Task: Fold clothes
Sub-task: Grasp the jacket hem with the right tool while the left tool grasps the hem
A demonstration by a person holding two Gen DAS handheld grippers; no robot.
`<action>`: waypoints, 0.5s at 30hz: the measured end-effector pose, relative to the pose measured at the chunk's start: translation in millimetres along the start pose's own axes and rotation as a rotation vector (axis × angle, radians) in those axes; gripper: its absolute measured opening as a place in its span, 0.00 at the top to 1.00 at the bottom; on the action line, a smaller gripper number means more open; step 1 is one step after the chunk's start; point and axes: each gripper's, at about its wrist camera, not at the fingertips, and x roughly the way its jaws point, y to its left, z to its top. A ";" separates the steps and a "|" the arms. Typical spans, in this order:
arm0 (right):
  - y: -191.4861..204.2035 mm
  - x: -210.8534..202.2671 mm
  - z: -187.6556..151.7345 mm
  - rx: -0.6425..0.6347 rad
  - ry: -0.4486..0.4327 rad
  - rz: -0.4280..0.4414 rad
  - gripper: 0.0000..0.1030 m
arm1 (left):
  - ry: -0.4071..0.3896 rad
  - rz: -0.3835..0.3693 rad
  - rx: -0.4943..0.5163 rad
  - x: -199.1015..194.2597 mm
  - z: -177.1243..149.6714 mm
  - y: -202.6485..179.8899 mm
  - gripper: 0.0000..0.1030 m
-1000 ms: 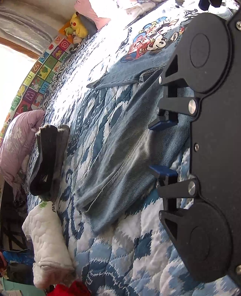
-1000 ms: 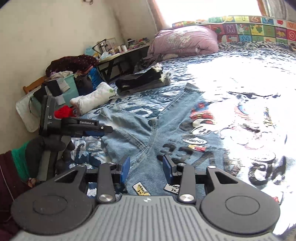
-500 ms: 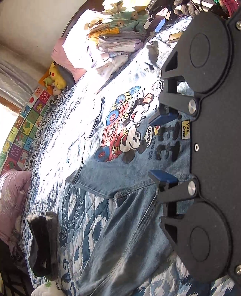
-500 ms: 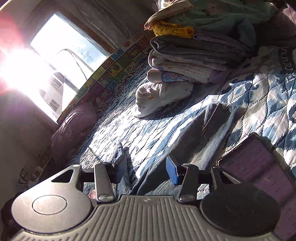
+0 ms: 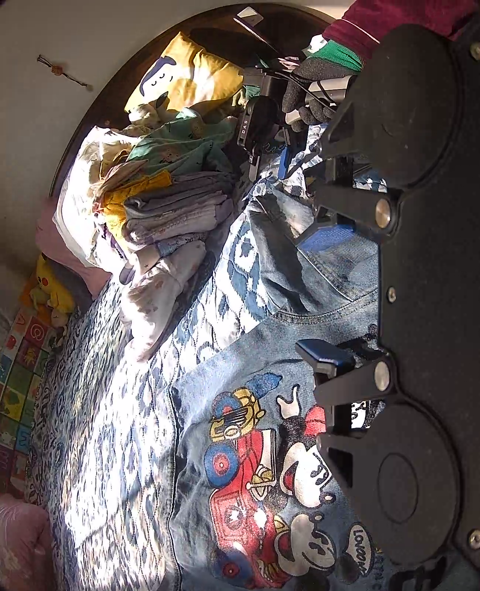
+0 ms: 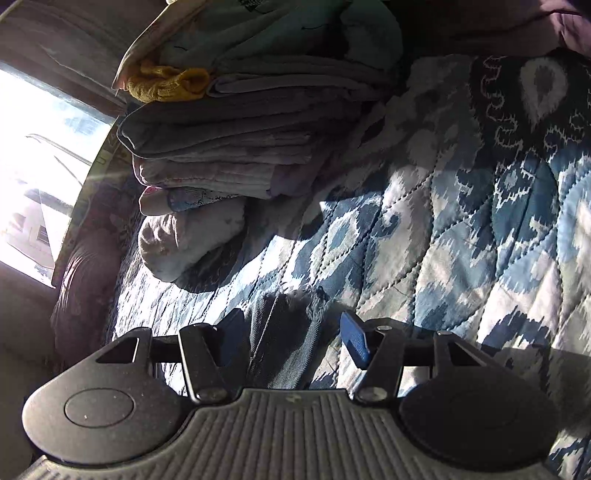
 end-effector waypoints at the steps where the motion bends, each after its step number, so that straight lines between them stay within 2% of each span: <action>1: -0.2 6.0 0.2 -0.010 0.017 0.000 0.43 | 0.011 -0.012 -0.001 11.1 6.2 -2.0 0.50; 4: -0.8 20.3 0.3 -0.028 0.046 0.007 0.51 | 0.045 -0.020 -0.013 47.9 26.0 -4.1 0.50; 5: -0.4 24.1 0.4 -0.035 0.056 0.015 0.63 | 0.057 -0.020 -0.019 60.6 32.7 -4.2 0.50; 6: 0.0 27.9 0.5 -0.042 0.066 0.023 0.87 | 0.069 -0.019 -0.024 73.3 39.4 -4.4 0.50; 7: 0.3 31.1 0.5 -0.049 0.075 0.031 0.96 | 0.080 -0.018 -0.029 86.0 46.1 -4.5 0.50; 12: -3.0 10.0 -5.2 -0.095 0.061 0.055 0.96 | 0.181 -0.020 -0.039 160.3 75.6 -9.0 0.50; 15: -12.0 -4.2 -6.9 -0.096 0.058 0.062 0.97 | 0.249 -0.033 -0.036 200.5 78.1 -18.2 0.50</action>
